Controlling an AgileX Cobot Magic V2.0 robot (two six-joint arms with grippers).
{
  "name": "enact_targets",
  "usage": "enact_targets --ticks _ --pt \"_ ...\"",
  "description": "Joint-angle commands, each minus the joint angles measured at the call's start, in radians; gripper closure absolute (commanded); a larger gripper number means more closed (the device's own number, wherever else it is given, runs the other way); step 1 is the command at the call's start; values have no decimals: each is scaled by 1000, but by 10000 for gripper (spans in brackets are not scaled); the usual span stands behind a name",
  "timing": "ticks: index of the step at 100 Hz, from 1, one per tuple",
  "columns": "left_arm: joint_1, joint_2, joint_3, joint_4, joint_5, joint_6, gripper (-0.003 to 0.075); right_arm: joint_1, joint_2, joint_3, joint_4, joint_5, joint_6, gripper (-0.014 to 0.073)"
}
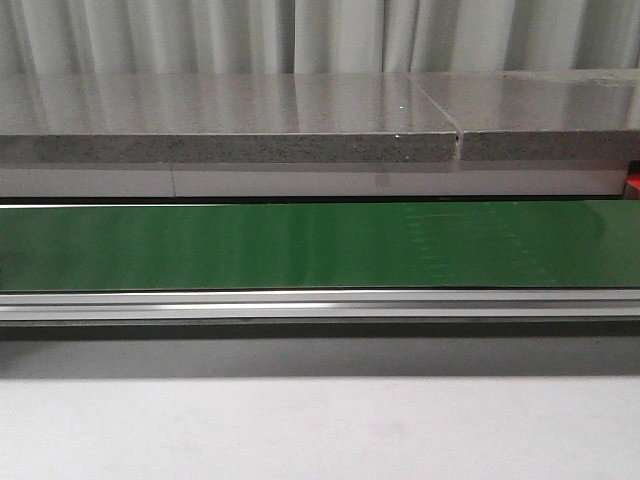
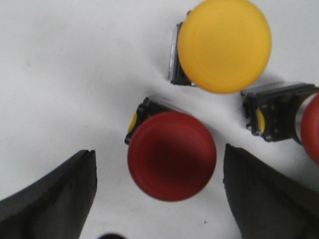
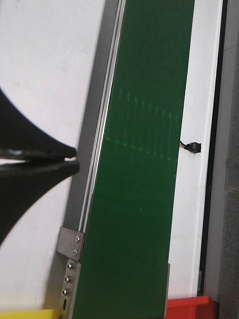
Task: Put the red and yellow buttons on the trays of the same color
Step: 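Grasp a red button beside the belt with the left gripper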
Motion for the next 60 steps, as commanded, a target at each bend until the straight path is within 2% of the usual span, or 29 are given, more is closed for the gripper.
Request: enact_targets --ticks 1,21,28,46,60 --pt "5 -48 -30 -3 -59 -2 209 1 8 -26 1 -65 -10 659" --pt "5 -48 -30 -3 -78 0 225 1 8 -26 1 -65 -10 659" --pt "5 -48 -30 -3 -78 0 274 1 8 -26 1 -65 -10 659" --pt "5 -48 -30 -3 -75 30 461 1 8 -26 1 -65 -10 659" --pt "5 -63 -30 -3 -80 34 534 1 8 -26 1 -65 -10 659"
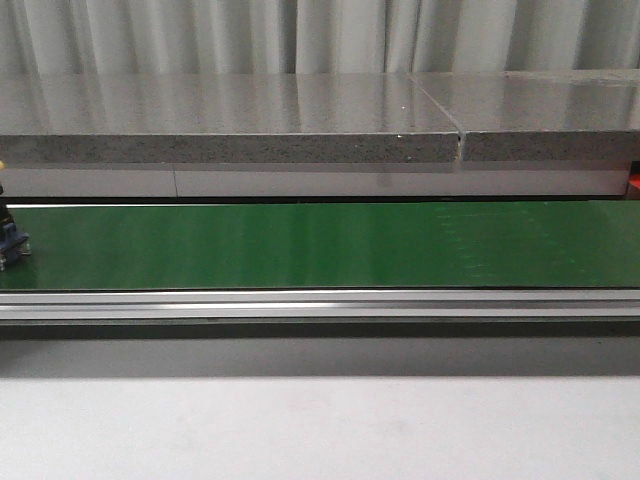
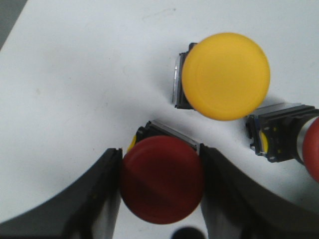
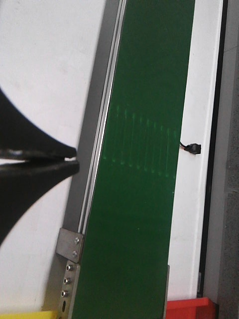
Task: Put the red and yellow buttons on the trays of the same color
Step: 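Grasp a red button beside the belt with the left gripper, then set the red button on the belt and open the left gripper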
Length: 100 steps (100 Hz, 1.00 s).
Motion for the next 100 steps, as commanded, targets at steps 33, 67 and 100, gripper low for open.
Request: enact_targets --ticks 33,67,100 --pt "-1 -258 96 -30 -51 21 538 1 8 -26 1 -65 -10 659" --pt "-99 -527 249 -30 -105 21 546 1 8 -26 1 -65 -10 659" --pt "-228 -580 253 -30 -38 21 546 1 8 -26 1 -65 -10 659"
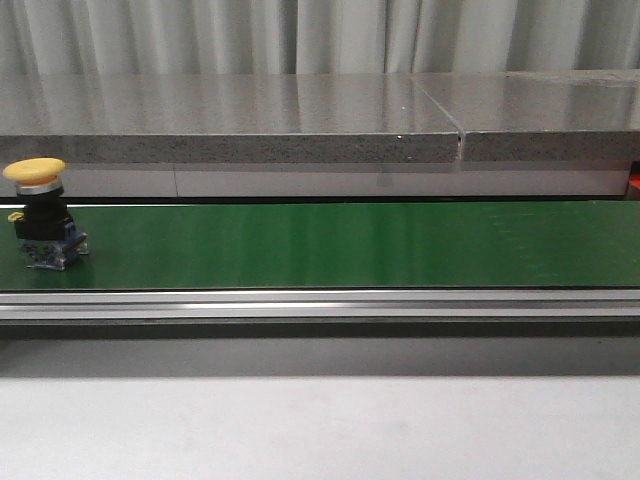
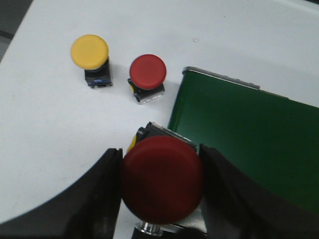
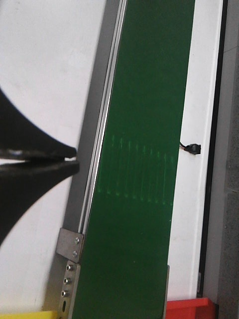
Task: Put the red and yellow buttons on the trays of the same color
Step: 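Set the red button on the belt and open the left gripper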
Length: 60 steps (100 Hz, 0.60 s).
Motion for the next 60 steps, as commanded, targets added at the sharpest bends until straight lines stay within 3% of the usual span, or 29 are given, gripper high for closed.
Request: enact_targets --ticks 1,26,60 --pt "-37 -35 -21 -15 -37 1 546 1 8 -26 1 -65 -10 659" --pt "-105 -21 -19 -15 -30 1 546 1 8 -26 1 -65 -10 659" --pt "-104 70 -20 -17 -9 1 545 1 8 -26 1 -65 -10 659"
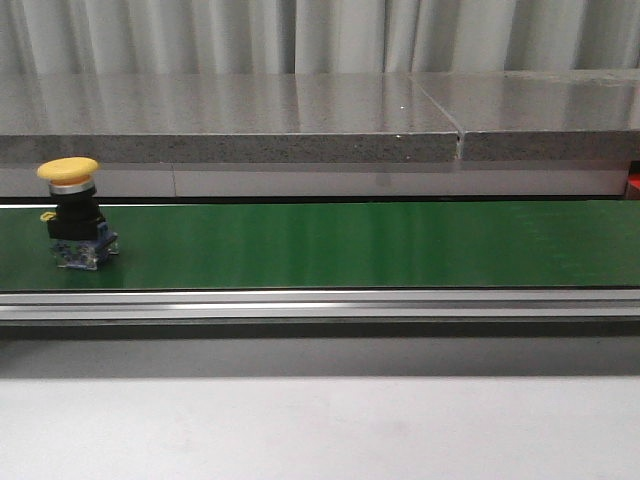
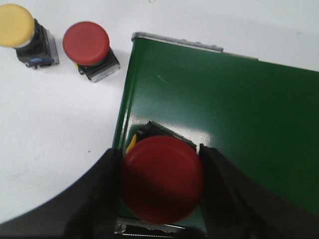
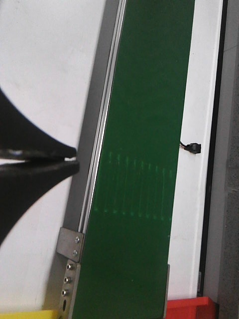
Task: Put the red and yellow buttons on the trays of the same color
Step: 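Set the red button on the belt and open the left gripper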
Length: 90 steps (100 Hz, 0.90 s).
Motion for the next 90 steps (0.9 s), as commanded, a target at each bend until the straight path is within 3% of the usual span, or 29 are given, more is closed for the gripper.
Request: enact_targets --ticks 1,18,36,42,72,82,90 --pt "-9 -16 -27 -12 -27 -1 545 1 8 -26 1 -65 -10 659" --pt "-9 -10 -27 -12 -26 -1 503 1 8 -26 1 -65 -10 659" --pt "-9 -10 -27 -14 -26 -1 268 1 8 -26 1 -65 -10 659" --pt "-9 -10 -27 -14 -39 -1 241 1 8 -26 1 -65 -10 659" --pt "-16 -114 -27 -22 -96 48 300 1 8 -26 1 -65 -10 659" --pt "-49 -172 -27 -33 -96 79 360 1 8 -26 1 -65 -10 659" --pt "-85 -217 -27 -33 -96 80 459 1 8 -26 1 -65 -10 659"
